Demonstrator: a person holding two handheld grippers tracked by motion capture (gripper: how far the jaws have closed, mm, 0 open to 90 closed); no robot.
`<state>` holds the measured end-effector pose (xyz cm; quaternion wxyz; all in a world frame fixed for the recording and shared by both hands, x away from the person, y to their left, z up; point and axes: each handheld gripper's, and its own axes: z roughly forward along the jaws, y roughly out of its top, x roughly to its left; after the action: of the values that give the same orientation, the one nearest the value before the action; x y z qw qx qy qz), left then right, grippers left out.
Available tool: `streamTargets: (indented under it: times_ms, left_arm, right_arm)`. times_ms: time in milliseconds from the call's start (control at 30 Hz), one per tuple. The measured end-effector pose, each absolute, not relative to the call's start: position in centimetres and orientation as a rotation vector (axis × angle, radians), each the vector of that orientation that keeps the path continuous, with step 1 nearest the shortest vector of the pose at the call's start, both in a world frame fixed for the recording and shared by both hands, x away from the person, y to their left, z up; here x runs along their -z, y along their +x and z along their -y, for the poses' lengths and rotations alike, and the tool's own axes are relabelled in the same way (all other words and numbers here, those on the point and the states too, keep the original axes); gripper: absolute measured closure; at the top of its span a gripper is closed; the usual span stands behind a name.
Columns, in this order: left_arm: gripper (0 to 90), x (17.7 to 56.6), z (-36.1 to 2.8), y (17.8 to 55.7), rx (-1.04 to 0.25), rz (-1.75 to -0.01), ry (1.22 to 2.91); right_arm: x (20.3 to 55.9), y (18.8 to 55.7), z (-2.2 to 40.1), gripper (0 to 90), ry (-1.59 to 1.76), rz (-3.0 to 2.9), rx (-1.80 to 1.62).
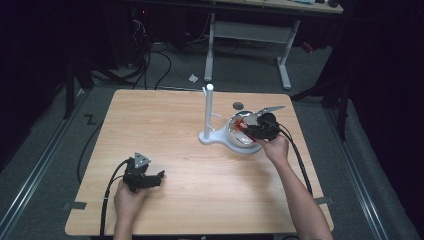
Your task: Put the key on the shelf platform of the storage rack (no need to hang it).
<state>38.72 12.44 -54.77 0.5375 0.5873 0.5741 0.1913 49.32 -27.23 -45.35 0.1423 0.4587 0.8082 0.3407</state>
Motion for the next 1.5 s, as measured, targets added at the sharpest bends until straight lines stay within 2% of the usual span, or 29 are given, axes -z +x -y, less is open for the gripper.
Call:
streamTargets:
  times_ms: [300, 533, 1500]
  left_arm:
    - [20.4, 54.8, -12.4, 38.7, -0.455, -1.367, 1.397]
    - [20.4, 54.8, -12.4, 38.7, -0.454, -1.367, 1.396]
    - [20.4, 54.8, -12.4, 38.7, -0.454, -1.367, 1.397]
  right_arm:
    - [44.6, 48.8, 27.9, 56.0, 1.326, -2.28, -1.023]
    - [43.4, 47.9, 28.5, 51.6, 1.31, -2.239, -1.062]
    - [41.1, 43.2, 33.5, 50.0, 1.344, -2.112, -1.214]
